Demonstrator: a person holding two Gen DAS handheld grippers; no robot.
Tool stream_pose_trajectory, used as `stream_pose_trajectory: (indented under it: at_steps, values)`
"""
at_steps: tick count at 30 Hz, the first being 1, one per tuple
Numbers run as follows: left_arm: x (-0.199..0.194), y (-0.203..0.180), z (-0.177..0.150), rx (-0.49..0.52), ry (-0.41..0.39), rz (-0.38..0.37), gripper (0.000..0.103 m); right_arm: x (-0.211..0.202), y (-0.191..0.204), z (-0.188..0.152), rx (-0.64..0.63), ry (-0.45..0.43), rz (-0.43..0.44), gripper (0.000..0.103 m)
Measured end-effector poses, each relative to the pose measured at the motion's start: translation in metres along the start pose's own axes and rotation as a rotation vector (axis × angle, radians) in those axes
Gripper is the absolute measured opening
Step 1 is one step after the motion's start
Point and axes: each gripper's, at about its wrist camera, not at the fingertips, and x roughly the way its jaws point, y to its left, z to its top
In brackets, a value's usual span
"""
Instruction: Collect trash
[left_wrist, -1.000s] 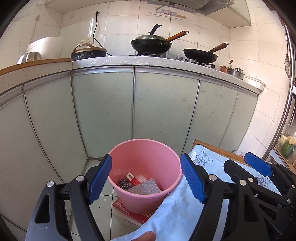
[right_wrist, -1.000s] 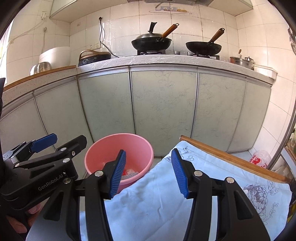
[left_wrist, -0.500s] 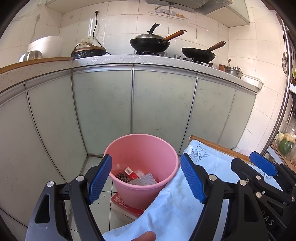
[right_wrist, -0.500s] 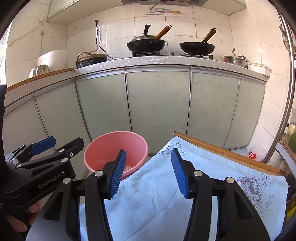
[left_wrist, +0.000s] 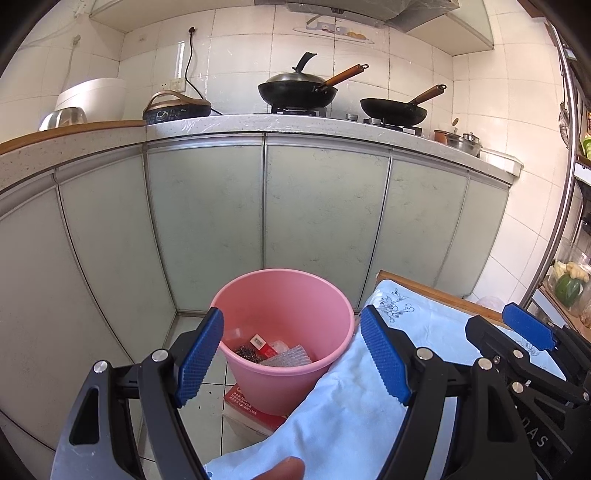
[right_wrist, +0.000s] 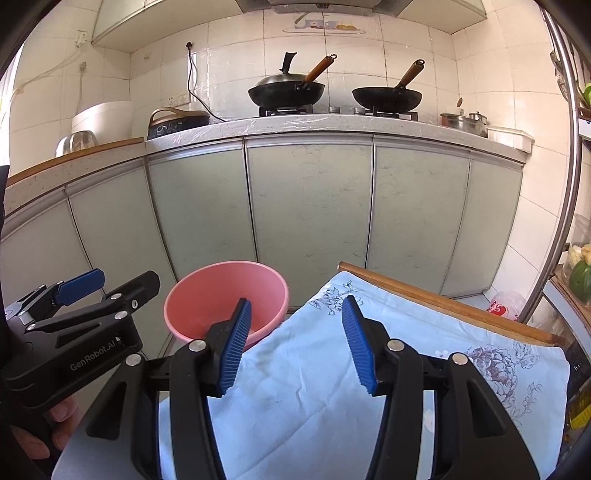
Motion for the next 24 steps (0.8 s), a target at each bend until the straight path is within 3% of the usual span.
stream_pose_trajectory:
  at_steps: [24]
  values:
    - [-0.0099, -0.009, -0.0028, 0.023, -0.01, -0.006, 0.075, -0.0038, -0.0099, -0.0013, 0.012, 0.0, -0.002, 0.052]
